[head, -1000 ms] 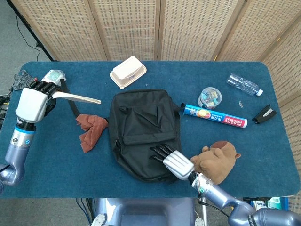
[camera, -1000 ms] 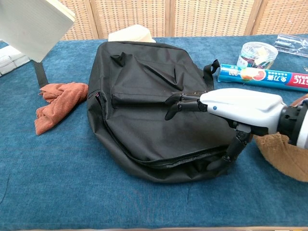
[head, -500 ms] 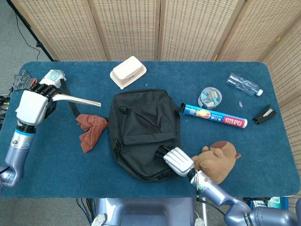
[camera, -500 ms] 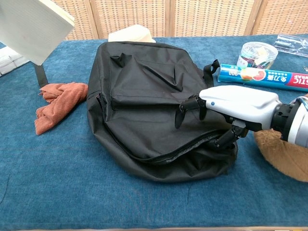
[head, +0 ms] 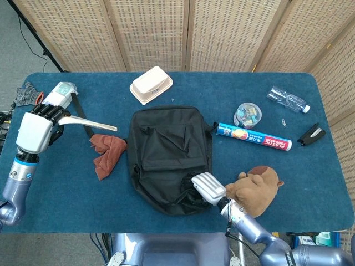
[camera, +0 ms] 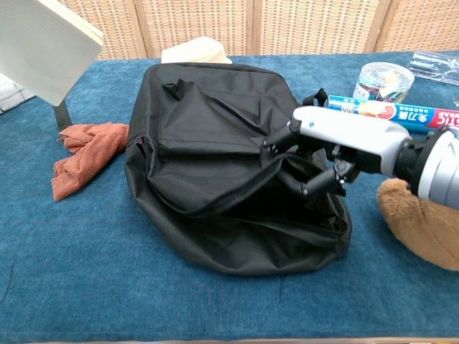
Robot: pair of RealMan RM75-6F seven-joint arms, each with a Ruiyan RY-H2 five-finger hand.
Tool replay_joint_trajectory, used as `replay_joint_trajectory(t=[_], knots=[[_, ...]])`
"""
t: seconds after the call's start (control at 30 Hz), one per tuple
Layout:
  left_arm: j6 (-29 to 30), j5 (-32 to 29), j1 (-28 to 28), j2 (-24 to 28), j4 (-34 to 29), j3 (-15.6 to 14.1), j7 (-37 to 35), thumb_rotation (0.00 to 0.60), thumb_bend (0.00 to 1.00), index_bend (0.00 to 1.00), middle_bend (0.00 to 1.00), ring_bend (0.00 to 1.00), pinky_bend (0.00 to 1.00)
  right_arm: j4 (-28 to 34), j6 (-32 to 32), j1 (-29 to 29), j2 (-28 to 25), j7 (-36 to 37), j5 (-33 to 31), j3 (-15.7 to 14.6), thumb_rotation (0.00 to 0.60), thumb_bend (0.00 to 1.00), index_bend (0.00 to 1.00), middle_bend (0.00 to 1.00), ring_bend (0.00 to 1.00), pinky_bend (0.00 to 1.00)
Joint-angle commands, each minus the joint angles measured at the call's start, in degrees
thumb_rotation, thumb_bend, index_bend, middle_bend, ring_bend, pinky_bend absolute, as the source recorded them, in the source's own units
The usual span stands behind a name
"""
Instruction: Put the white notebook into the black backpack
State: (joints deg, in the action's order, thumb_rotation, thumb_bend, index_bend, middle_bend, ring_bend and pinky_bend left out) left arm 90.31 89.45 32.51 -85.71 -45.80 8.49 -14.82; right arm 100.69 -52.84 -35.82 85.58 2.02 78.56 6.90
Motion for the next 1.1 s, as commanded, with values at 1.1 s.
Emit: replay_joint_trajectory(t=[1.1], knots=[[24.17, 13.92, -0.21, -6.18, -6.21, -2.93, -9.99, 0.6, 0.71, 0.74, 0.61, 0.51, 0.5, 2.83, -1.34, -14.36, -7.7, -6.9, -52.18, 21.87, 0.6, 0.67, 0.56, 0.46, 0.34, 0.47]])
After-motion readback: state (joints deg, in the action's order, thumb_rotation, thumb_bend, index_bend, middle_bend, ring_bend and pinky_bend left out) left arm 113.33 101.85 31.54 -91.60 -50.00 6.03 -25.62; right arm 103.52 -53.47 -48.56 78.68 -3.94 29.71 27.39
